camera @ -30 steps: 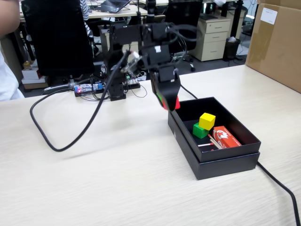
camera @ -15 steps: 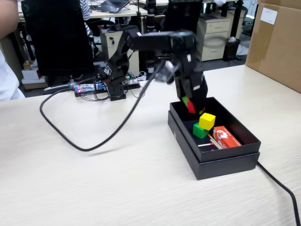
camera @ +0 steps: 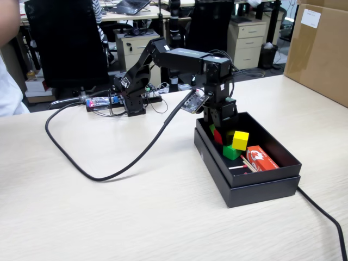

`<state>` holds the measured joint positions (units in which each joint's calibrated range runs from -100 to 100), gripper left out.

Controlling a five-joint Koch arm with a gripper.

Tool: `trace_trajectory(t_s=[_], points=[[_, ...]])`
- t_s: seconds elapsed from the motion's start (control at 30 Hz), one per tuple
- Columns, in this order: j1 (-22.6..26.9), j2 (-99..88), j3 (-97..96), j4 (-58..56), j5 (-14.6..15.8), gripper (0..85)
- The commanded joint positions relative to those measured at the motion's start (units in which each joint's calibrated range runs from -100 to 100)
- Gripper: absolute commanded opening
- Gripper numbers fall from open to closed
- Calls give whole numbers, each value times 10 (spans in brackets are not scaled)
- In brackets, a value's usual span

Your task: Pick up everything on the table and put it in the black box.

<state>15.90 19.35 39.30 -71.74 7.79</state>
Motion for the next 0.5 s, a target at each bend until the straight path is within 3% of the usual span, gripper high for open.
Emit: trace_trajectory(t_s=[0.0,0.07,0.47], points=[[0,-7,7,9,1,412],[0,-17,5,9,1,455],[-15,-302,-7,9,0,464]])
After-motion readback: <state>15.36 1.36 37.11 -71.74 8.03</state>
